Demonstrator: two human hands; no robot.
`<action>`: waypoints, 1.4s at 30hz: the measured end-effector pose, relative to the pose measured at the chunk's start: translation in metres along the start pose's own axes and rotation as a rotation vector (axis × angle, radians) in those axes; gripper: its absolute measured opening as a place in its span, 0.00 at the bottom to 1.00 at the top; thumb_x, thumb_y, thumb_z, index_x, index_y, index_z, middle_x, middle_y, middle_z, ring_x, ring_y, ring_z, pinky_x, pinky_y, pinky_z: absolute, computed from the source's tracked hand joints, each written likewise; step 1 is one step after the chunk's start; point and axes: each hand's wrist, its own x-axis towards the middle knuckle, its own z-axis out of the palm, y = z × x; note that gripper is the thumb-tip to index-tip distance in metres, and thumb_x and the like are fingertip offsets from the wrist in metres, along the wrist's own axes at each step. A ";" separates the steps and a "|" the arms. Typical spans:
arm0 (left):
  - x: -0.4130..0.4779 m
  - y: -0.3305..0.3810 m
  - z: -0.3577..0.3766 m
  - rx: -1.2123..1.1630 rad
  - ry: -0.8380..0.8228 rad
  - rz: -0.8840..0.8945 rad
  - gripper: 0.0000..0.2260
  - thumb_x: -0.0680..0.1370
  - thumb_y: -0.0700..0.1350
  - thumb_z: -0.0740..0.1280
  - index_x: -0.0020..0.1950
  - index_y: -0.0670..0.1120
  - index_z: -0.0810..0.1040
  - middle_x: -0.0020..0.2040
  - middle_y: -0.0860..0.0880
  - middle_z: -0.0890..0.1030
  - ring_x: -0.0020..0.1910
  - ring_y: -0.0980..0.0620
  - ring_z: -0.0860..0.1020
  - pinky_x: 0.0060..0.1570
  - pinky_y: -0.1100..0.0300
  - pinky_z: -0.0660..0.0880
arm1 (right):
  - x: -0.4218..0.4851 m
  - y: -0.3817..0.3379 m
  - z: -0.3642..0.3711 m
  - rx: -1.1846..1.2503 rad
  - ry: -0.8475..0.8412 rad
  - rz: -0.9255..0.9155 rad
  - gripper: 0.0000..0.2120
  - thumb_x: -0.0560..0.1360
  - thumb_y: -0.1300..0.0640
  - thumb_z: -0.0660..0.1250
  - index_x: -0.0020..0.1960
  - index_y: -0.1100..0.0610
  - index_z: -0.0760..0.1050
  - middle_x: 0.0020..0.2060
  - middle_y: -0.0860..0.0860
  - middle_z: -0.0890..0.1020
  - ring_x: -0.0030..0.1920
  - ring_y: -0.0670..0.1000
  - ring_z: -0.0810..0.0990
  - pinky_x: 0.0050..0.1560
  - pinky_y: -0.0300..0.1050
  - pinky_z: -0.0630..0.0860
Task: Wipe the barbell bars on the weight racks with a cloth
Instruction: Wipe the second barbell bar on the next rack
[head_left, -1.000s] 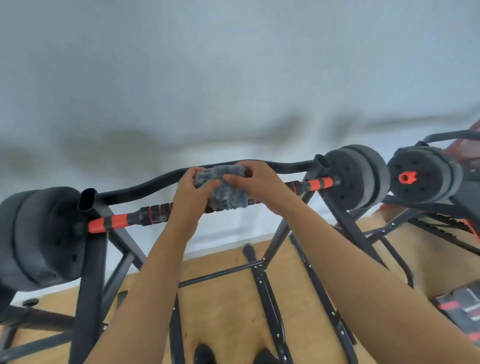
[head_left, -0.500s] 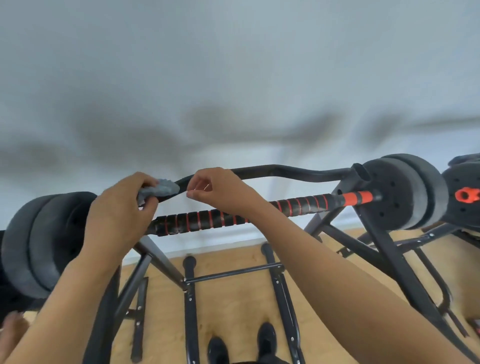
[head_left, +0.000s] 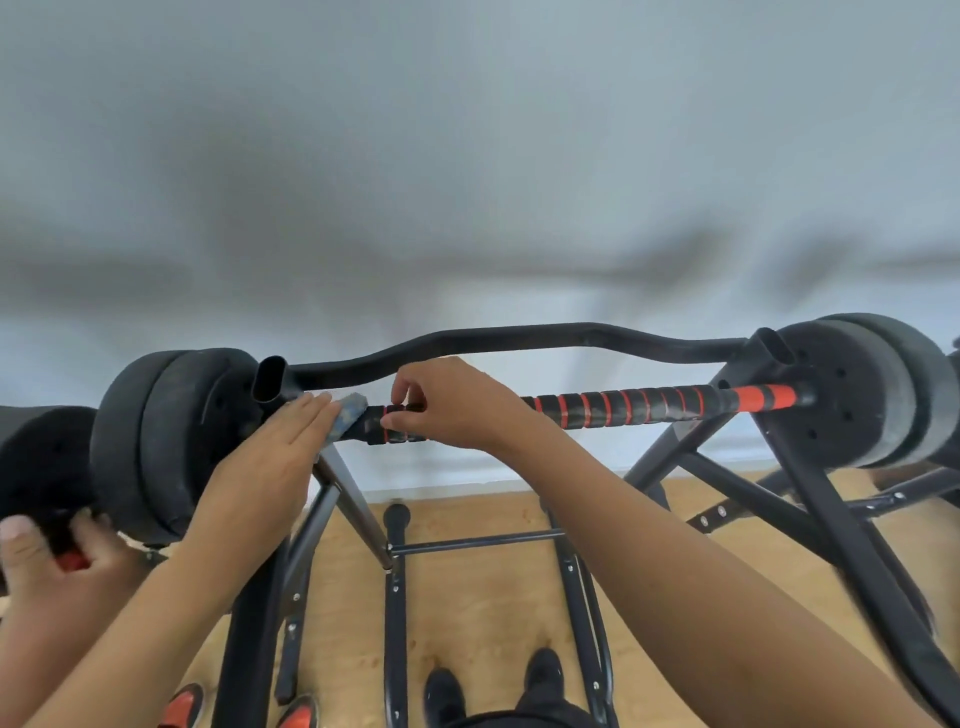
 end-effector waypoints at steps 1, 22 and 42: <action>-0.006 -0.001 0.000 0.016 -0.001 0.023 0.39 0.69 0.26 0.76 0.79 0.39 0.69 0.77 0.42 0.72 0.76 0.43 0.71 0.71 0.46 0.70 | -0.001 0.000 0.003 -0.033 -0.005 -0.001 0.14 0.76 0.43 0.71 0.55 0.50 0.77 0.46 0.46 0.83 0.43 0.45 0.81 0.49 0.48 0.82; -0.006 0.026 0.020 -0.178 0.023 -0.074 0.40 0.72 0.24 0.72 0.79 0.40 0.59 0.80 0.44 0.62 0.79 0.45 0.60 0.80 0.43 0.57 | 0.000 0.005 0.025 -0.190 0.077 -0.060 0.13 0.75 0.45 0.74 0.51 0.51 0.75 0.42 0.46 0.76 0.40 0.47 0.77 0.46 0.46 0.78; 0.028 0.033 -0.005 -0.238 -0.014 -0.073 0.13 0.81 0.33 0.66 0.61 0.46 0.80 0.45 0.49 0.81 0.46 0.45 0.78 0.51 0.43 0.80 | -0.008 0.007 0.023 -0.237 0.108 -0.021 0.12 0.74 0.42 0.73 0.49 0.48 0.76 0.38 0.45 0.77 0.39 0.48 0.77 0.38 0.42 0.66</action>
